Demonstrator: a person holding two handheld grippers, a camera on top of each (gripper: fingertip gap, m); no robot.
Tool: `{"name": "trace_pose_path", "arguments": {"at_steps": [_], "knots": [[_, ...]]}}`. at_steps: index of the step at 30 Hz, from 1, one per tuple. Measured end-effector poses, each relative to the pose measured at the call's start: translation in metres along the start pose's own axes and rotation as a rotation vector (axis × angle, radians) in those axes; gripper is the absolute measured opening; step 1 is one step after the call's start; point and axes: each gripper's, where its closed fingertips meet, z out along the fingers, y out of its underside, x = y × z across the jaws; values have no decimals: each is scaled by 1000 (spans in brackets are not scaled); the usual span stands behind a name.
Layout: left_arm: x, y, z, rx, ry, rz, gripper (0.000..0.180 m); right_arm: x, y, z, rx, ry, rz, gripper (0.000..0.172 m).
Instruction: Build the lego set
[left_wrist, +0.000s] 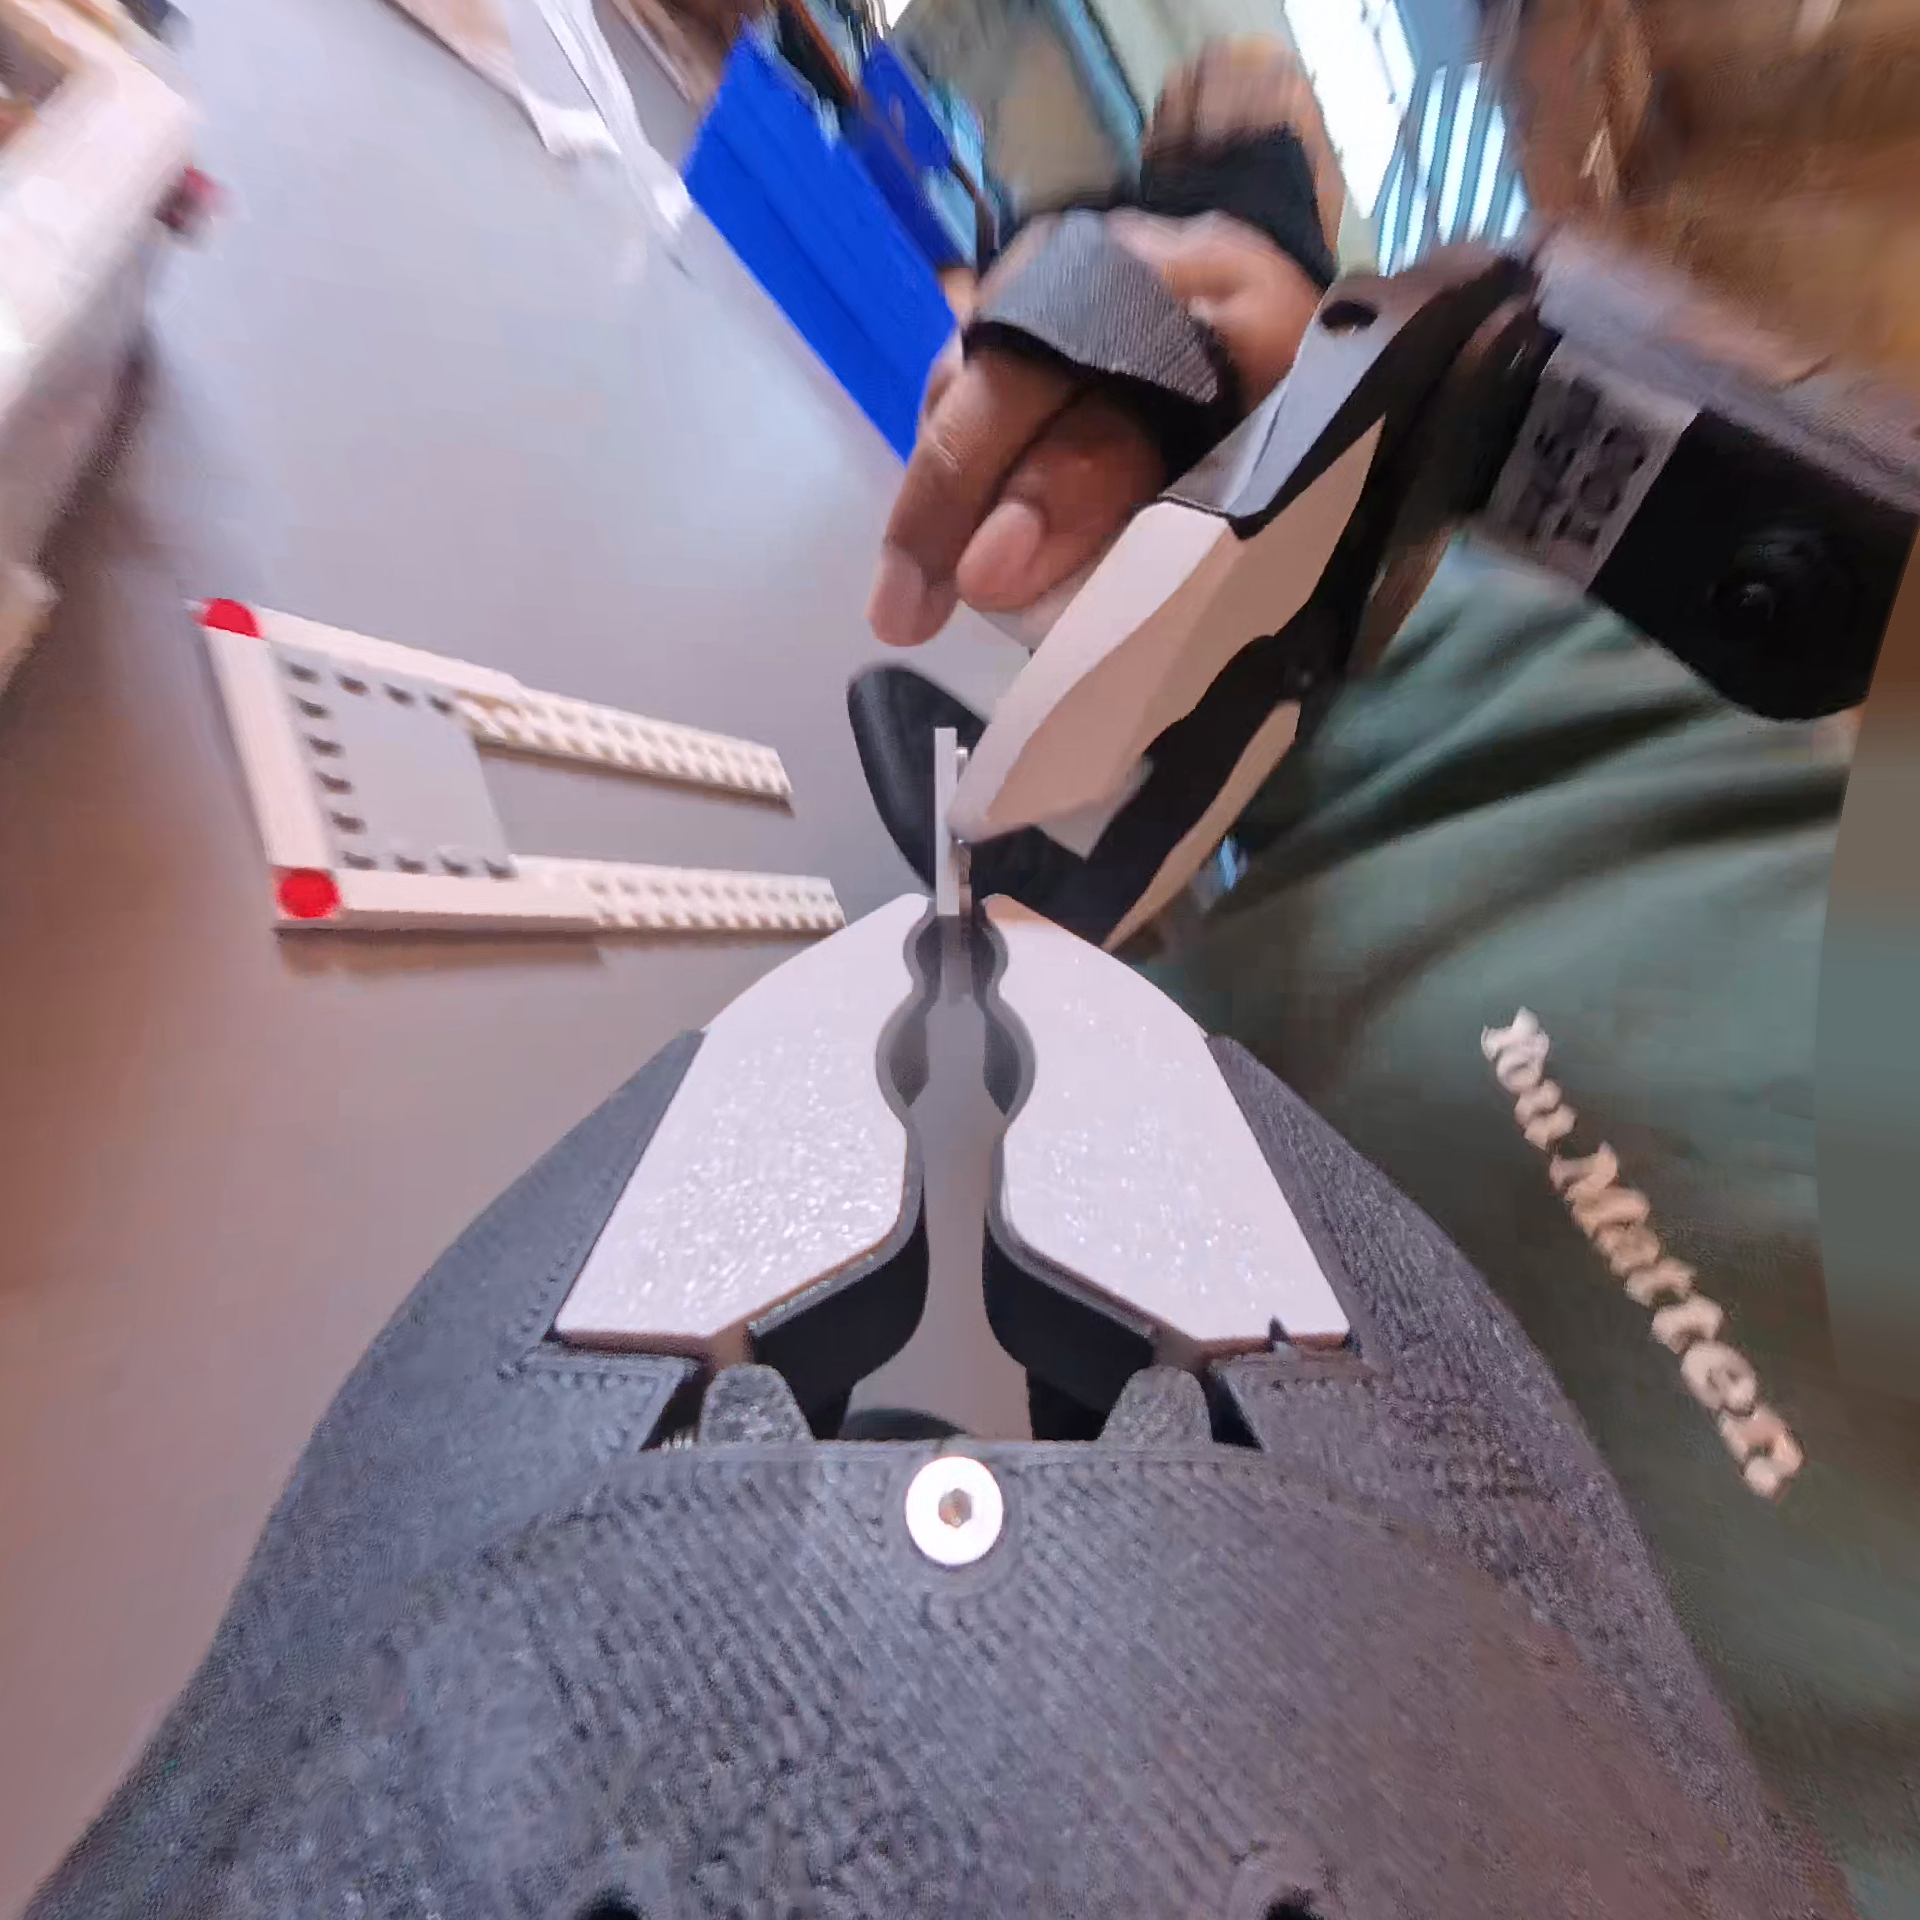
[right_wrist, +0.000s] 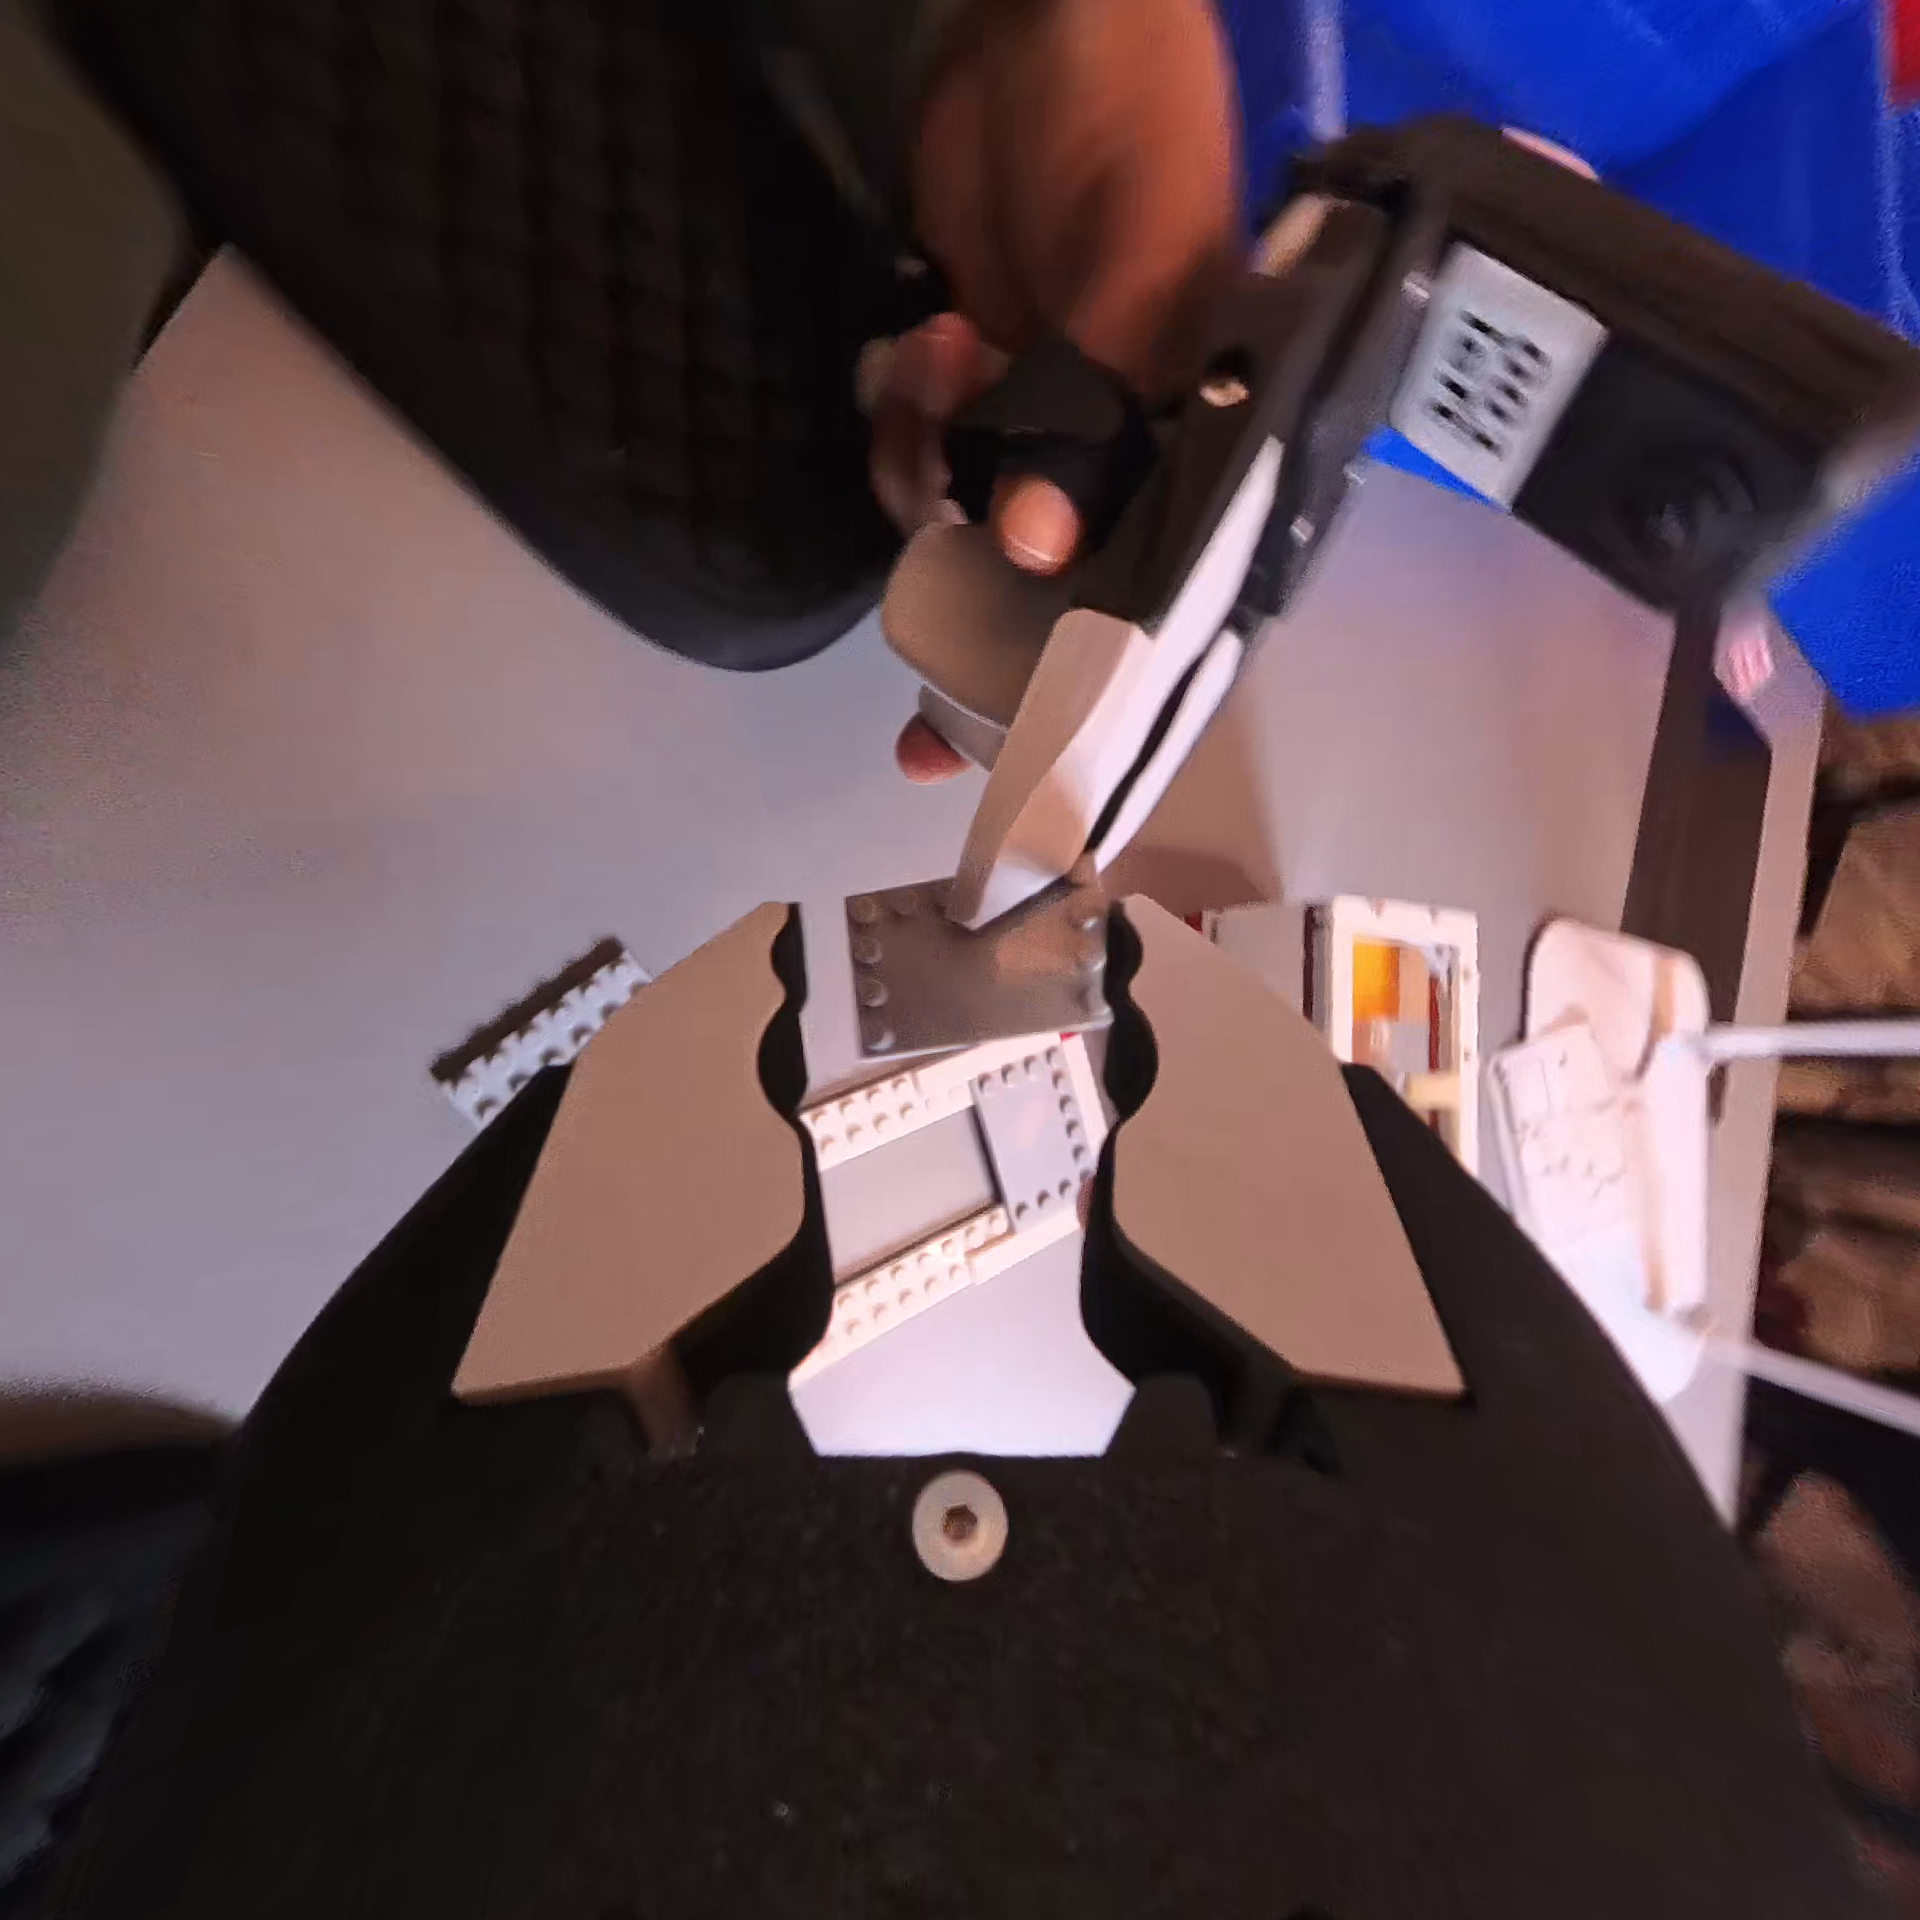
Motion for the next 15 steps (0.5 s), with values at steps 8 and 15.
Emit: {"name": "trace_pose_path", "arguments": {"at_steps": [8,15], "knots": [[-15,-54,-20,484,-115,-163,5,50,19,-9,127,496,661,57],[-8,-56,-11,517,-133,-147,5,56,24,-14,54,459,578,33]]}}
